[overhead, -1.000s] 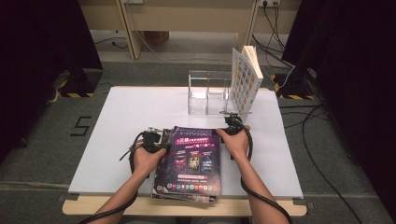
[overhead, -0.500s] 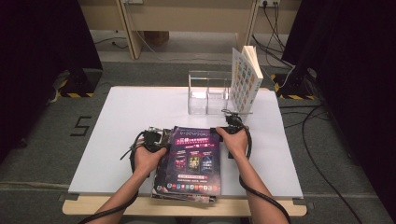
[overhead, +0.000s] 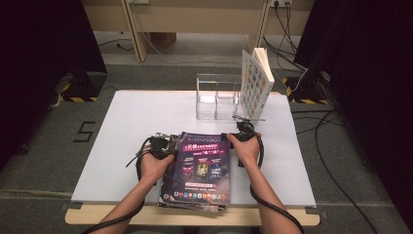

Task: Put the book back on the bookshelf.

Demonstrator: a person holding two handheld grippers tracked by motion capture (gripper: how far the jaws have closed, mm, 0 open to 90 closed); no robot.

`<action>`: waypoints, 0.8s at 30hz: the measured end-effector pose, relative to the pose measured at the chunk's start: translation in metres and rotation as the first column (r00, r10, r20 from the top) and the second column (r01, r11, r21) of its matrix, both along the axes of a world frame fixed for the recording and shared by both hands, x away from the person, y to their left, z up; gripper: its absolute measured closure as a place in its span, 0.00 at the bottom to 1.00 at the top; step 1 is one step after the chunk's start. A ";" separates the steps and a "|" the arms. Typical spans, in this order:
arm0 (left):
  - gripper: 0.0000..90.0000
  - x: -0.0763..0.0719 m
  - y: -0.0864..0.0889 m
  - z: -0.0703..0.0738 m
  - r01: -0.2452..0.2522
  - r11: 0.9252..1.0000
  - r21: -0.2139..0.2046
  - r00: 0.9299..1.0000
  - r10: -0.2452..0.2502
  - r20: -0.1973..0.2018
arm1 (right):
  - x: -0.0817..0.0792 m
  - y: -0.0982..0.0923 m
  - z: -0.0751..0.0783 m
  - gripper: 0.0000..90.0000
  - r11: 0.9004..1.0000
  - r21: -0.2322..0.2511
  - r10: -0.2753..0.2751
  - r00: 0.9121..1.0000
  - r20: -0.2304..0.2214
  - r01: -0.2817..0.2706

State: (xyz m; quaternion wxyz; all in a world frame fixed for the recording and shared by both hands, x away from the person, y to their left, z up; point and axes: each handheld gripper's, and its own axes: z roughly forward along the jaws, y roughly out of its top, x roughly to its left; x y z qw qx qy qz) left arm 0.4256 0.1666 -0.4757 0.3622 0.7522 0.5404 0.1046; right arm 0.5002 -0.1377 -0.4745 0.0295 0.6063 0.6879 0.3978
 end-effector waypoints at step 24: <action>0.99 -0.001 -0.003 0.000 0.004 1.000 0.001 1.000 -0.004 0.004 | -0.006 -0.014 -0.004 0.62 0.997 0.061 0.048 0.989 -0.140 -0.040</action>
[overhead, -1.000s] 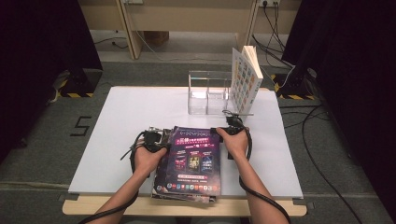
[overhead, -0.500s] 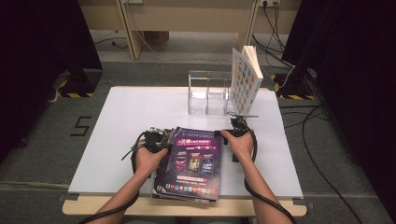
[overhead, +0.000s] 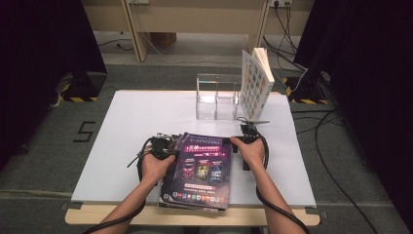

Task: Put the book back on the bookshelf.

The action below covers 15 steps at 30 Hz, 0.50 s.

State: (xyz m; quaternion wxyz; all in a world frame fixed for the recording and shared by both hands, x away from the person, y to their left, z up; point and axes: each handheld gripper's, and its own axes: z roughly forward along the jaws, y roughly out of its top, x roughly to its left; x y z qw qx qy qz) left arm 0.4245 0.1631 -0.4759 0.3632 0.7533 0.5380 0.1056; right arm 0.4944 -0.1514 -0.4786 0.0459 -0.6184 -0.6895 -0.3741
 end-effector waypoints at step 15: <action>0.99 0.000 0.001 0.000 -0.005 1.000 0.011 1.000 0.005 -0.001 | -0.011 0.008 0.021 0.76 0.998 0.003 0.055 0.998 0.034 -0.055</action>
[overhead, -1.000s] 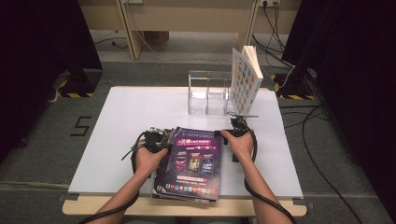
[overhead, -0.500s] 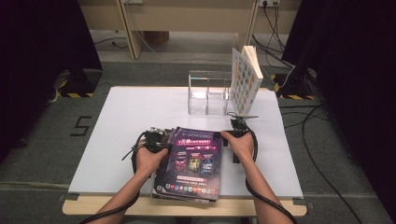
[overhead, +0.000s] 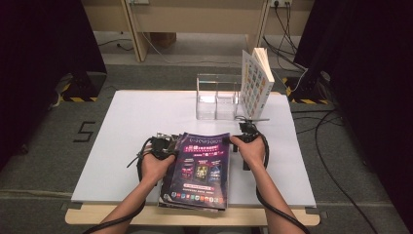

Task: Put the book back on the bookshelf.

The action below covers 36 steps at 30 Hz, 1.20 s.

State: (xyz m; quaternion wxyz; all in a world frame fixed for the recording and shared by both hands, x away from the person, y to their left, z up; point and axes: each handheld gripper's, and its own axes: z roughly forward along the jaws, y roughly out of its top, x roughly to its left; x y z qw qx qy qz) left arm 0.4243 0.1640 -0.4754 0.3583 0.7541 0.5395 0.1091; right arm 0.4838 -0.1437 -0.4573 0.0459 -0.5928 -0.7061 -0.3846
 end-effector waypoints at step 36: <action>0.64 -0.032 0.048 0.019 -0.024 0.998 -0.055 0.993 0.030 0.114 | -0.015 -0.009 0.054 0.92 0.994 0.094 -0.062 0.989 0.132 0.050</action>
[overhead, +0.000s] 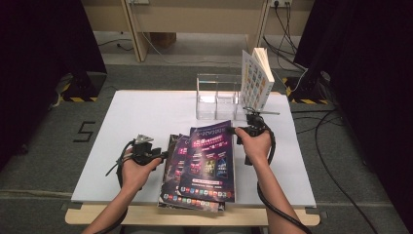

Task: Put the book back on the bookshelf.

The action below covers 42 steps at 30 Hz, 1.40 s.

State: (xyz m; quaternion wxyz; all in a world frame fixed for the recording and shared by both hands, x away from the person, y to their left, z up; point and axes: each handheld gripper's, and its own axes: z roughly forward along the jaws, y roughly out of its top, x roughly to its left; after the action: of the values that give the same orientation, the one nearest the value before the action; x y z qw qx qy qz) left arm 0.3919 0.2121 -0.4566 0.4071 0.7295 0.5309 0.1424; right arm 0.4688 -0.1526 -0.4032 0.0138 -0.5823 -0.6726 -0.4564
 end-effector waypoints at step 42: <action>0.57 -0.021 0.032 -0.011 -0.072 0.997 -0.032 0.997 0.073 0.035 | -0.022 -0.019 0.057 0.92 0.993 -0.022 -0.109 0.962 0.249 0.118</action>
State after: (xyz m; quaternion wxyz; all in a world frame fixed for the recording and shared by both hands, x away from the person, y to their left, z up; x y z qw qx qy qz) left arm 0.3705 0.2438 -0.4674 0.4225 0.7005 0.5518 0.1622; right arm 0.4472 -0.1719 -0.3461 -0.1067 -0.5585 -0.6429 -0.5131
